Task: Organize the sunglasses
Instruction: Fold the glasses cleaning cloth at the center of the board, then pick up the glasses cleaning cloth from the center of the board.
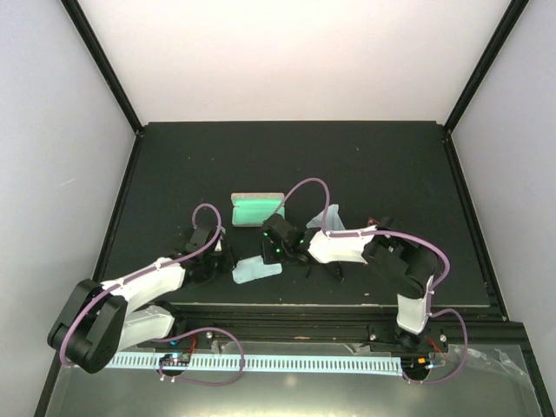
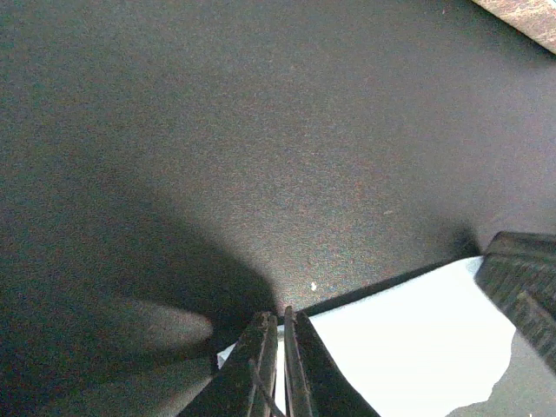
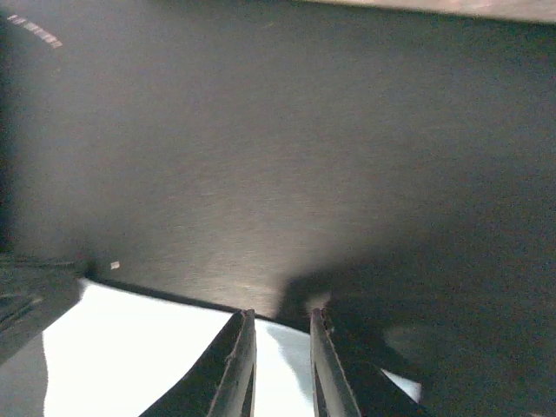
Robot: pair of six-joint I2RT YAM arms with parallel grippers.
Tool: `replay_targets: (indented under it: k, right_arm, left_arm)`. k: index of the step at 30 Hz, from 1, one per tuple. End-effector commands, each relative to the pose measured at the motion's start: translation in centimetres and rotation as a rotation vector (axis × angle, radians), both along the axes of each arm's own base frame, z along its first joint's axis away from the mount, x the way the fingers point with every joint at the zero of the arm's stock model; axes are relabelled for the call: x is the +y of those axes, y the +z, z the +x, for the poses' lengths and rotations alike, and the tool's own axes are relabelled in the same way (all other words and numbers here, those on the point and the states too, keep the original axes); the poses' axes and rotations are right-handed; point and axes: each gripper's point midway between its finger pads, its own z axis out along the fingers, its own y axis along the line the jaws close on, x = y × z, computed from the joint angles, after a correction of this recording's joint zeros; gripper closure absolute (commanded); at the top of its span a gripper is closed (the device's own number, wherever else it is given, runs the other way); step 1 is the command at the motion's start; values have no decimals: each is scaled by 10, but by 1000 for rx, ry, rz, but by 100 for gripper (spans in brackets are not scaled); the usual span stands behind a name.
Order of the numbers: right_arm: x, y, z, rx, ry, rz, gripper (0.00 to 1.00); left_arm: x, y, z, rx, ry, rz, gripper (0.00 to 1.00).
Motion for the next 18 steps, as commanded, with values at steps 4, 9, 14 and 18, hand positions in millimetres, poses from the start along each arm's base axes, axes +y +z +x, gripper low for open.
replay_targets:
  k: [4,9,14,18]
  right_arm:
    - [-71,12,23,-153,-178,-230,78]
    - [-83,40,26,-228,-162,-266,73]
    - [-60,45,7,-219,10,-283,60]
    - [-47,33,-8,-184,95,-319,57]
  left_arm:
    - [6,9,0,-10,-15,47,95]
    - [1,36,5,-57,-39,32,83]
    - [14,40,-8,4,-8,85,72]
    - [25,33,-20,43,23,117,62]
